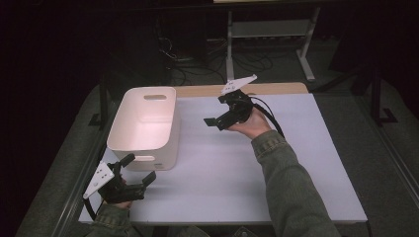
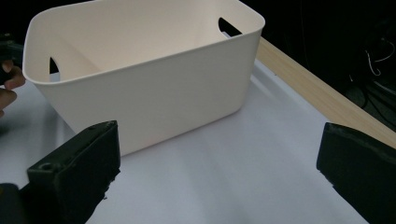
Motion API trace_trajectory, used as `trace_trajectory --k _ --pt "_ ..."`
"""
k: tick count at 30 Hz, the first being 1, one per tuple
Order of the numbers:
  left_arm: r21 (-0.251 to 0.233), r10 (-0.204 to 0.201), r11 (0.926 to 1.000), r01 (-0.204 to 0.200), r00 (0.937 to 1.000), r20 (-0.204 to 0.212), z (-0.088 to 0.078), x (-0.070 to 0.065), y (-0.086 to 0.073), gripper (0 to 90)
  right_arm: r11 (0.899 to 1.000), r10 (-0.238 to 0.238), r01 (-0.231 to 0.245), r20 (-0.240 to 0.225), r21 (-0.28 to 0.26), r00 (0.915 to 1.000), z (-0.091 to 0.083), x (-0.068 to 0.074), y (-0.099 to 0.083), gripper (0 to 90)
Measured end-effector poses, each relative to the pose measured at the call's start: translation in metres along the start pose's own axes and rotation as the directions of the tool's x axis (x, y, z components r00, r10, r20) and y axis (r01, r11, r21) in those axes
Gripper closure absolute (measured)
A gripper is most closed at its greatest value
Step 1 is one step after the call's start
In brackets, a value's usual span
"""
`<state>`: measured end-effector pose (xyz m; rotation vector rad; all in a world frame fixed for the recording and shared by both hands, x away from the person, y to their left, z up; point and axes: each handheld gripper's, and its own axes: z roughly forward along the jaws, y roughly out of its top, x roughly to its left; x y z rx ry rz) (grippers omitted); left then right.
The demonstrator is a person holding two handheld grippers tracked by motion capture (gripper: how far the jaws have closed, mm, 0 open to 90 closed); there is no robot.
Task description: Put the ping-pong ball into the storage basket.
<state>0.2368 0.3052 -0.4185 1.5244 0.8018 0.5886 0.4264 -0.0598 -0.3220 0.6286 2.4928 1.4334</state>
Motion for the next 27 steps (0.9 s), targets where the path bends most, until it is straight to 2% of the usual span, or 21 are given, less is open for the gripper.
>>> trace_trajectory --k 27 --pt "-0.002 0.019 0.9998 -0.019 0.9998 -0.01 -0.001 -0.003 0.0 0.0 0.995 0.063 -0.057 0.082 -0.079 0.9946 -0.039 -0.007 -0.049 0.0"
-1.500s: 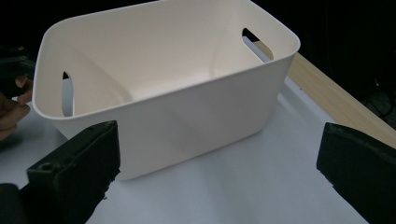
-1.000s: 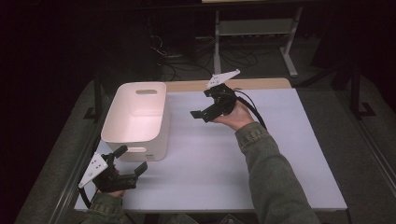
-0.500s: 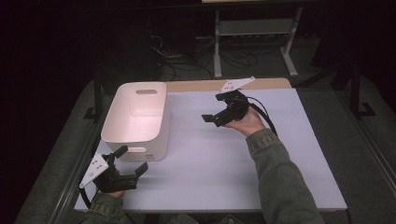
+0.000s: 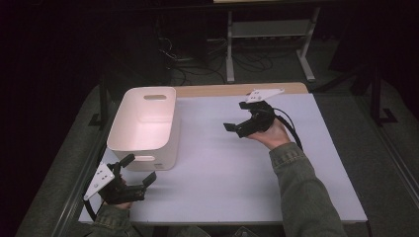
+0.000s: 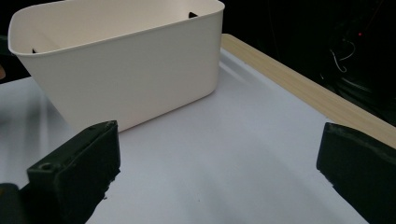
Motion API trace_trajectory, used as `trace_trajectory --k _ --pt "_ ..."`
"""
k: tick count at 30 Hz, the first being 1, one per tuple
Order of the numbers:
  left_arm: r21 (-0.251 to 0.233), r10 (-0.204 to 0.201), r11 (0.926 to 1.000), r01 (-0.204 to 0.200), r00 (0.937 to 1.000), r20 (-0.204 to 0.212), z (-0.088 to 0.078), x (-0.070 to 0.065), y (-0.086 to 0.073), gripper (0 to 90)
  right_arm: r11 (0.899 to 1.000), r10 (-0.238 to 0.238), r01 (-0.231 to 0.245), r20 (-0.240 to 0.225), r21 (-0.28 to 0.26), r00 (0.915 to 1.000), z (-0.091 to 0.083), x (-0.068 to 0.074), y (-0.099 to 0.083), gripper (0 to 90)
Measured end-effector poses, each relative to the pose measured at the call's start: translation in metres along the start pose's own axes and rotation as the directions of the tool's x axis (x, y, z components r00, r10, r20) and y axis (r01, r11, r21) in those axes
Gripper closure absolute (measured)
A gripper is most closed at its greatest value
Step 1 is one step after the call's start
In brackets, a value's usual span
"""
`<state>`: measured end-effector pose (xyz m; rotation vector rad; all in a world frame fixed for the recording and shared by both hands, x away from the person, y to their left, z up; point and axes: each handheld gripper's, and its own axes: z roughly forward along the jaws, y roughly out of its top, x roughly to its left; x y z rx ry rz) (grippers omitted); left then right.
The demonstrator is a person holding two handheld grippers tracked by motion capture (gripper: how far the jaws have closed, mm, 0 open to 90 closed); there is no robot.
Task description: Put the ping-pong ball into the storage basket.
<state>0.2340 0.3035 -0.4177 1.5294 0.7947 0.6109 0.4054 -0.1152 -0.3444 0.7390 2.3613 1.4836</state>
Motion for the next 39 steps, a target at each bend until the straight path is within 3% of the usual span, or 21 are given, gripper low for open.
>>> trace_trajectory --k 16,39 --pt "0.003 0.006 1.0 -0.006 1.0 -0.003 0.0 0.0 0.0 0.0 0.999 0.037 -0.038 0.026 0.01 0.999 -0.013 -0.002 -0.032 0.0" --pt "0.002 0.0 1.0 0.0 1.0 -0.005 -0.001 -0.001 0.0 0.0 0.994 0.078 -0.067 0.126 -0.088 0.989 -0.057 -0.008 -0.062 0.0"
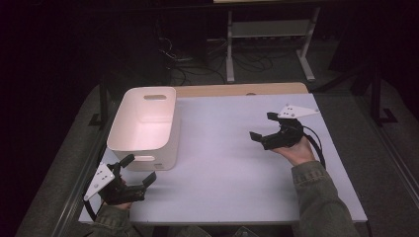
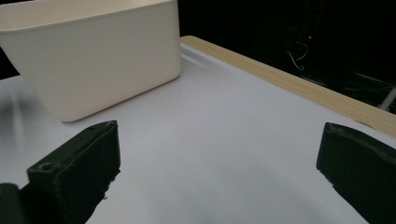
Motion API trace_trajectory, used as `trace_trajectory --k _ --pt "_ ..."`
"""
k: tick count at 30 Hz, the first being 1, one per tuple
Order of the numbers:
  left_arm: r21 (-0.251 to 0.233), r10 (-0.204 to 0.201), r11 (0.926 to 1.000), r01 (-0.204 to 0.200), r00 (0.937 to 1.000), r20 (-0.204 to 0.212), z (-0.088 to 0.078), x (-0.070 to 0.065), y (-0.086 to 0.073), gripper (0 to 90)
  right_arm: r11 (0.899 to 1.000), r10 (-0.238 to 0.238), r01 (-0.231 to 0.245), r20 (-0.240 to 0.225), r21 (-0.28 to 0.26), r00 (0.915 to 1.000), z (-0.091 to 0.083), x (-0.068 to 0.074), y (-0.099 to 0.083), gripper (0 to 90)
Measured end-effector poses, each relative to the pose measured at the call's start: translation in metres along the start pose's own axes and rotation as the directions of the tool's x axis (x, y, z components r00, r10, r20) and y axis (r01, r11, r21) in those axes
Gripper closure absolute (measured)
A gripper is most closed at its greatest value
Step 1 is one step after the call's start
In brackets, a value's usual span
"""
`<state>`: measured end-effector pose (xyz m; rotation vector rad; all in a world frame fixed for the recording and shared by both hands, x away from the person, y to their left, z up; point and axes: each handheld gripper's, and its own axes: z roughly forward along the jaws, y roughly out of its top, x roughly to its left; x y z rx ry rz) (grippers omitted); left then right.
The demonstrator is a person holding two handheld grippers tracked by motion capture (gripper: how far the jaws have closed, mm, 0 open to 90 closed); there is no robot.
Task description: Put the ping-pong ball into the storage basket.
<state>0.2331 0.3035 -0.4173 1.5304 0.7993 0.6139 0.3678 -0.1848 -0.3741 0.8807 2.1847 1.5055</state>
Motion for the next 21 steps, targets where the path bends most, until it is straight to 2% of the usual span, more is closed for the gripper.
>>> trace_trajectory --k 4,21 --pt "0.0 0.0 1.0 0.0 1.0 -0.001 0.0 0.0 0.0 0.0 1.0 0.009 -0.009 0.023 -0.015 0.9997 -0.009 -0.002 -0.007 0.0" --pt "0.002 -0.002 1.0 0.002 1.0 -0.003 0.0 0.001 0.0 0.0 0.998 0.059 -0.056 0.07 -0.035 0.9958 -0.035 -0.009 -0.035 0.0"
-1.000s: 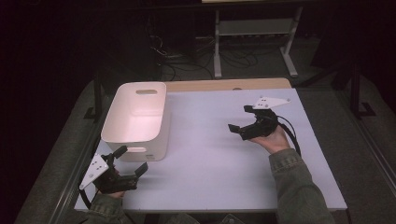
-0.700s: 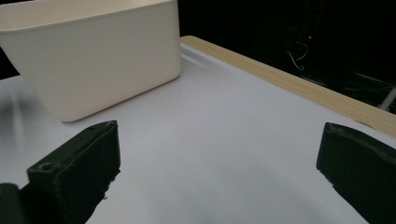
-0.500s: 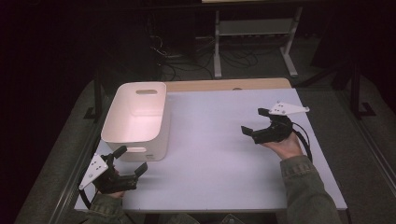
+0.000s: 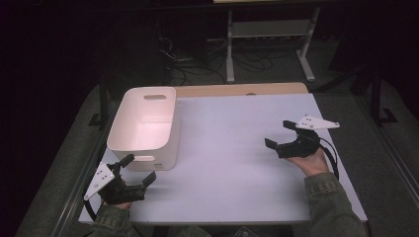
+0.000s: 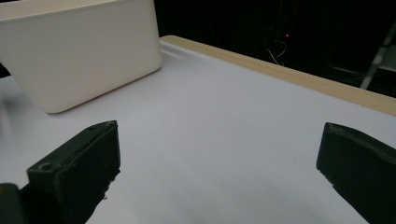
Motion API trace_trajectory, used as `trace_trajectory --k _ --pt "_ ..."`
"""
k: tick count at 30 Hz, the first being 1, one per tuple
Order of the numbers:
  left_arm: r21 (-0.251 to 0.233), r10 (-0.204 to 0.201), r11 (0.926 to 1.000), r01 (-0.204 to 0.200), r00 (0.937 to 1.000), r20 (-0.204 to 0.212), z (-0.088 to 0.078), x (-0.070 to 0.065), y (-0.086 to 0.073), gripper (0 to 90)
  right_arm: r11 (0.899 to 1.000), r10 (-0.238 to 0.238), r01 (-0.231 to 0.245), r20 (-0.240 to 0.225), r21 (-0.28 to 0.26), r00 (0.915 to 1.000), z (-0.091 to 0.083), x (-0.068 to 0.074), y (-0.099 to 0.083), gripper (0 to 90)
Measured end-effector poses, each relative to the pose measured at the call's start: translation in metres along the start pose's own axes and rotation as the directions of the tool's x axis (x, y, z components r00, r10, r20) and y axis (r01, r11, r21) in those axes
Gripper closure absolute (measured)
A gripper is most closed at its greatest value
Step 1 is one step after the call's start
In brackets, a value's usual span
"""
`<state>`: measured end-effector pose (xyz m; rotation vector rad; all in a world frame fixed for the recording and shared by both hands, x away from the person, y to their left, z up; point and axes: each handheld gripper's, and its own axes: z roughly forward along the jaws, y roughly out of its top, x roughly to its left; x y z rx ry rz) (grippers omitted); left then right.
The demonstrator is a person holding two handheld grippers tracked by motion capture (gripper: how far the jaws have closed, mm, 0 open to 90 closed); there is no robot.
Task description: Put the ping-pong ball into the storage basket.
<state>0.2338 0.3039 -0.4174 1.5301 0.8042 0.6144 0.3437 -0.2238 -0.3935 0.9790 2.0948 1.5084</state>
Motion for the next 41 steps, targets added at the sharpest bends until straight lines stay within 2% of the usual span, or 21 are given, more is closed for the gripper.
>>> trace_trajectory --k 5,20,28,41 --pt "0.001 0.001 1.0 -0.001 1.0 -0.001 0.0 0.0 0.0 0.0 1.0 0.01 -0.01 0.015 -0.013 0.9998 -0.008 -0.001 -0.006 0.0" --pt "-0.001 -0.001 1.0 0.001 1.0 -0.002 -0.001 0.0 0.0 0.0 1.0 0.028 -0.028 0.051 -0.001 0.9983 -0.026 -0.002 -0.031 0.0" --pt "0.0 0.0 1.0 0.0 1.0 -0.003 -0.001 0.001 0.0 0.0 1.0 0.012 -0.012 0.056 -0.013 0.9983 -0.031 0.003 -0.034 0.0" --pt "0.0 -0.001 1.0 0.001 1.0 0.0 0.0 0.001 0.0 0.0 1.0 0.012 -0.011 0.056 -0.011 0.9984 -0.035 0.005 -0.038 0.0"
